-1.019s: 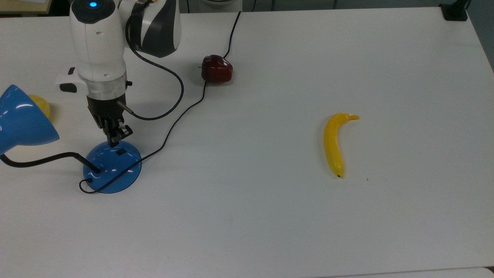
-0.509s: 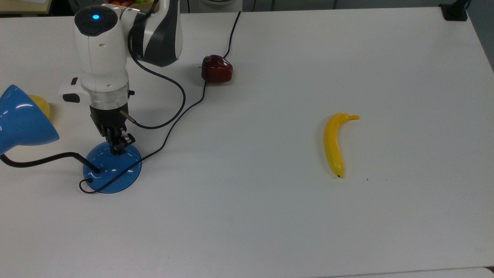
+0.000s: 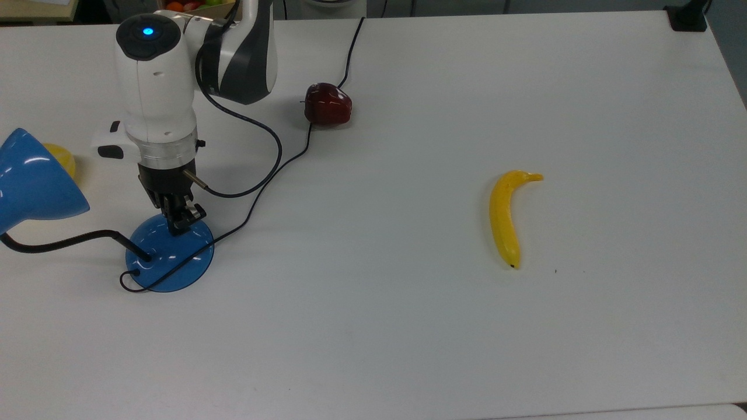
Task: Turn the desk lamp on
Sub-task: 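Lower the gripper onto the switch on the blue lamp base and press, then lift the gripper up away from the lamp base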
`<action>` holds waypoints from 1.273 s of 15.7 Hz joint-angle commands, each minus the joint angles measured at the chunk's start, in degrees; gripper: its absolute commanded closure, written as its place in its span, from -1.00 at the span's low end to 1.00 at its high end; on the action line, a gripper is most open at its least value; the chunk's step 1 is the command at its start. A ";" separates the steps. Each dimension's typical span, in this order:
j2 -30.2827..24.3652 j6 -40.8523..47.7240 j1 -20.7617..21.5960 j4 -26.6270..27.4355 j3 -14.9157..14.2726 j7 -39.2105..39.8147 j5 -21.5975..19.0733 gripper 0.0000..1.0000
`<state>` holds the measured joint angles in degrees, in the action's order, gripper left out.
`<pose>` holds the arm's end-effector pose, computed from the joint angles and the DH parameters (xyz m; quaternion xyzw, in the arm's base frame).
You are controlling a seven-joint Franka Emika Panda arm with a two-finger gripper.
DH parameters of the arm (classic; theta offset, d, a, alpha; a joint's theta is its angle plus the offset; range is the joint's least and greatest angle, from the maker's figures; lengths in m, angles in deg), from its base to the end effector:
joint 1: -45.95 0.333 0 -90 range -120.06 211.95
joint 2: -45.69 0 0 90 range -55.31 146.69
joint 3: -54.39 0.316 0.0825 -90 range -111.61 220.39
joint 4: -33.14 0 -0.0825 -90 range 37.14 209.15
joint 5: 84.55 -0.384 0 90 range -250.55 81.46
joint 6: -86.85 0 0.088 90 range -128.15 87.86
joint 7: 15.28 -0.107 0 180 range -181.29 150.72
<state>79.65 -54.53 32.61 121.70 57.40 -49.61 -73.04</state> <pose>0.7179 -0.1373 0.3398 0.9319 -0.3177 0.1731 0.0255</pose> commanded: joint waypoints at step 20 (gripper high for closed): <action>-4.16 4.33 0.77 -0.14 0.06 -2.24 2.38 1.00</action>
<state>79.14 -55.60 32.63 120.24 57.30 -50.56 -71.72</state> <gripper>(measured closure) 0.991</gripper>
